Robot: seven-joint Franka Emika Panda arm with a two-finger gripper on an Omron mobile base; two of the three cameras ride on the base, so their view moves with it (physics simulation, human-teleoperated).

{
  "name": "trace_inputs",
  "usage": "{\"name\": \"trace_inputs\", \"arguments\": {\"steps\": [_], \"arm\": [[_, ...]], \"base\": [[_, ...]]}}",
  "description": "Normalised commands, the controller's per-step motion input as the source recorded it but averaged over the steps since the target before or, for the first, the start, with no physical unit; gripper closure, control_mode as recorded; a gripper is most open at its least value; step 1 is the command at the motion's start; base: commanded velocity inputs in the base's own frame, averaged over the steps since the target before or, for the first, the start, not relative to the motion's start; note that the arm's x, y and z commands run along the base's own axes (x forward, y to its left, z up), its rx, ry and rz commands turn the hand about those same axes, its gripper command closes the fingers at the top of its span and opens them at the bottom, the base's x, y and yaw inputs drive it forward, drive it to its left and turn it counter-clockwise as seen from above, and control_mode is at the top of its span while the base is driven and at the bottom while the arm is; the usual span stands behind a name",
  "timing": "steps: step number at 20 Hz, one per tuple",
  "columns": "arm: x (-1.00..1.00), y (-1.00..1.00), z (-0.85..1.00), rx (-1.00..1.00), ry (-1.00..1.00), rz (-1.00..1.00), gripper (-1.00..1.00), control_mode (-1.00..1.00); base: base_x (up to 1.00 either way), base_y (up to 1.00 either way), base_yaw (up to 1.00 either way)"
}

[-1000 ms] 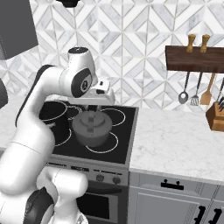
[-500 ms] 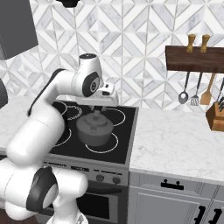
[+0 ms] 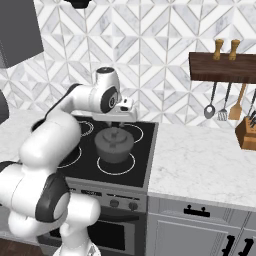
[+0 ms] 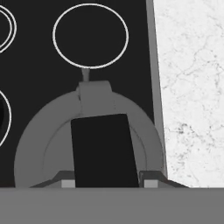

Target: Pick the kettle from the counter and place it on a stove burner. Then turn the burner on.

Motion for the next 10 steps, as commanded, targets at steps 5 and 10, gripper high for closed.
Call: {"name": "trace_inputs", "arguments": {"steps": [5,10], "arm": [[0.25,0.0,-0.14,0.0,0.0,0.0,1.0,-1.0],[0.08,0.0,-0.09,0.0,0.0,0.0,1.0,-1.0]], "base": [[0.0,0.0,0.0],[0.0,0.0,0.0]]}}
